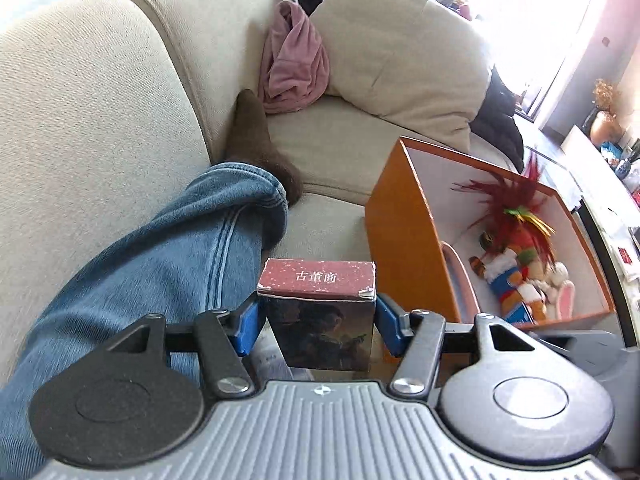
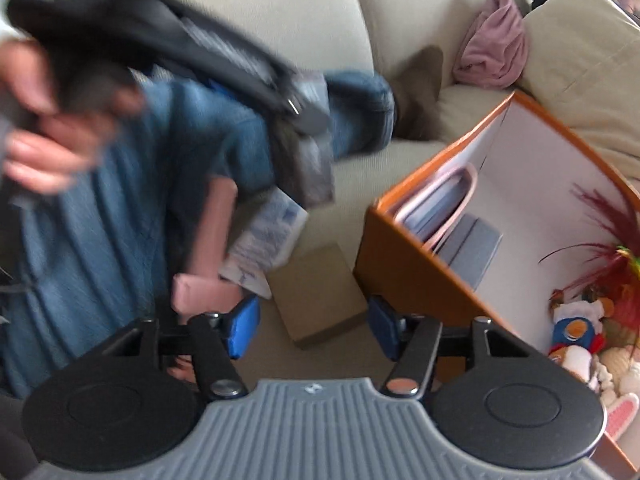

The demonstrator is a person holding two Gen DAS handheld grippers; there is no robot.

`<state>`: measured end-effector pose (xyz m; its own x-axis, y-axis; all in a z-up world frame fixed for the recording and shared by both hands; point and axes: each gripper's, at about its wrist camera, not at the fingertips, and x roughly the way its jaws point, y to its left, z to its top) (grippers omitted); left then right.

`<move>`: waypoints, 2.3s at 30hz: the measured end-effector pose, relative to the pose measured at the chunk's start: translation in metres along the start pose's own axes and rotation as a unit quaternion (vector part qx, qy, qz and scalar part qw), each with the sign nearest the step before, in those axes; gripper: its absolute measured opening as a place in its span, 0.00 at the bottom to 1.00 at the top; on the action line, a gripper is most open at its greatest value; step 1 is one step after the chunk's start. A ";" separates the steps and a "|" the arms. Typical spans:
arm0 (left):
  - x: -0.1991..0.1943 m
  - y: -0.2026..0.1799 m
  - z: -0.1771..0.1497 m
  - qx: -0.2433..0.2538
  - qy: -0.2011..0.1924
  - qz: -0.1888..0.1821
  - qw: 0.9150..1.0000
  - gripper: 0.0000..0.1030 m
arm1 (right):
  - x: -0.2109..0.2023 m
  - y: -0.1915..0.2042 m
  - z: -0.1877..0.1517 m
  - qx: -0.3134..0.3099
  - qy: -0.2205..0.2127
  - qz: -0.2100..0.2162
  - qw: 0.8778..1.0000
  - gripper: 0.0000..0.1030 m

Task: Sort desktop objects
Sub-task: 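Grasp the red-topped picture box with the left tool while the right grasps a brown cardboard box, then carry the picture box and brown box over the orange box with both tools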

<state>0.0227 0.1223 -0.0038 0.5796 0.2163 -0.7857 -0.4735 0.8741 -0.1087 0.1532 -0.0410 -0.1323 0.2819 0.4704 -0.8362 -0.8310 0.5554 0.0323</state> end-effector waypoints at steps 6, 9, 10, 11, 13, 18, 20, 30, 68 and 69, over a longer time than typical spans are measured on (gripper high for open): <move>0.004 -0.009 -0.013 0.027 0.011 0.016 0.999 0.66 | 0.022 0.006 -0.006 -0.021 0.002 -0.028 0.999 0.63; 0.009 -0.012 -0.018 0.030 0.021 0.007 0.999 0.66 | 0.030 0.008 -0.005 -0.024 0.000 -0.036 0.999 0.64; 0.010 -0.013 -0.020 0.031 0.024 0.006 0.999 0.66 | 0.031 0.009 -0.006 -0.024 -0.002 -0.036 0.999 0.64; 0.011 -0.014 -0.022 0.034 0.027 0.006 0.999 0.66 | 0.032 0.010 -0.005 -0.021 -0.002 -0.037 0.999 0.64; 0.013 -0.014 -0.024 0.035 0.030 0.007 0.999 0.66 | 0.033 0.013 -0.005 -0.019 0.002 -0.031 0.999 0.65; 0.011 -0.012 -0.027 0.036 0.031 0.006 0.999 0.66 | 0.029 0.022 -0.005 -0.015 0.023 0.013 1.000 0.58; 0.009 -0.010 -0.028 0.066 0.031 -0.018 0.997 0.66 | 0.027 0.024 -0.005 -0.018 0.019 0.004 1.000 0.57; -0.004 -0.003 -0.026 0.055 0.011 -0.001 0.998 0.66 | 0.041 0.022 0.008 -0.009 0.006 -0.002 1.000 0.74; -0.056 -0.120 0.050 0.239 -0.075 -0.163 0.954 0.66 | -0.167 -0.088 -0.025 0.111 -0.106 -0.118 0.981 0.59; -0.052 -0.127 0.051 0.251 -0.073 -0.168 0.951 0.66 | -0.167 -0.092 -0.025 0.112 -0.107 -0.119 0.981 0.59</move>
<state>0.0859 0.0224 0.0819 0.7457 -0.0853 -0.6608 0.1089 0.9940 -0.0054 0.1708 -0.1883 -0.0090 0.5691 0.4295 -0.7012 -0.6105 0.7920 -0.0103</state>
